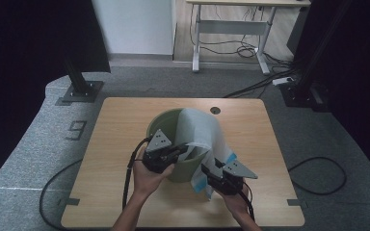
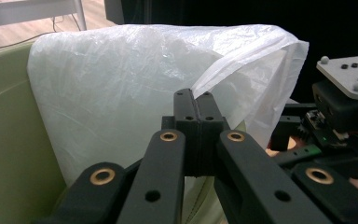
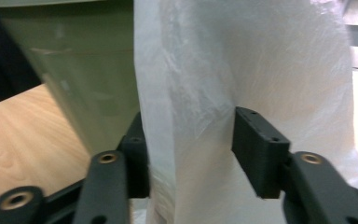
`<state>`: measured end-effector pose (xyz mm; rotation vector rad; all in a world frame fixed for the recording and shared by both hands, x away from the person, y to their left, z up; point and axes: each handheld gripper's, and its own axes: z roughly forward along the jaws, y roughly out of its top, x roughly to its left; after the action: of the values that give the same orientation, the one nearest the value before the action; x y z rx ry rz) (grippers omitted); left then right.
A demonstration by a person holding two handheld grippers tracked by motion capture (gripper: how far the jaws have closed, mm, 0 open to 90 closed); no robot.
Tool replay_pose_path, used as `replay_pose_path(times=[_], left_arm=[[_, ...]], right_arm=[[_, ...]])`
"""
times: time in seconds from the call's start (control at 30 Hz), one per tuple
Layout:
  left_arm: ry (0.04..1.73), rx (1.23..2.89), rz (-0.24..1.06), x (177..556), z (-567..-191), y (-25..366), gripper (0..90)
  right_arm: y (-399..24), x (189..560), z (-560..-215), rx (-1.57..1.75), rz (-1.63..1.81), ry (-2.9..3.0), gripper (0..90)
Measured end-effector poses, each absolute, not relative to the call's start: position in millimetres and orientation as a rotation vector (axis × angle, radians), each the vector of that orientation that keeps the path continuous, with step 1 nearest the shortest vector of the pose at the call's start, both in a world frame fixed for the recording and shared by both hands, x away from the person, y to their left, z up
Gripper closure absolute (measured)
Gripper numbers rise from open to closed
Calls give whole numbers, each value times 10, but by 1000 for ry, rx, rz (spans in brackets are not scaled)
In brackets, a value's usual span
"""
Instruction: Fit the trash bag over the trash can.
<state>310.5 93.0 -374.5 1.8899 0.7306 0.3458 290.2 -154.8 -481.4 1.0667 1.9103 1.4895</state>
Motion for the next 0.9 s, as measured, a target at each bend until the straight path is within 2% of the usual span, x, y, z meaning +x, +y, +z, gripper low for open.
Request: replay_pose_path(times=[0.2,0.3,0.6,0.73,0.9], left_arm=[[714,1896,345,3088,-3742,923,897],[713,1898,341,3095,-3750,932,897],[704,1903,336,3108,-3761,926,897],[712,1900,357,3122,-3727,968,897],[732,1889,368,3155,-3707,1053,897]], right_arm=[[-1613,2956,-4783,1075,1492,1909,782],[-1661,2962,-4756,1078,1491,1893,859],[-1911,2931,-4505,1057,1456,1795,887],[-2018,2916,-4104,988,1489,1718,887],[-1982,2935,-3853,922,1500,1695,887]])
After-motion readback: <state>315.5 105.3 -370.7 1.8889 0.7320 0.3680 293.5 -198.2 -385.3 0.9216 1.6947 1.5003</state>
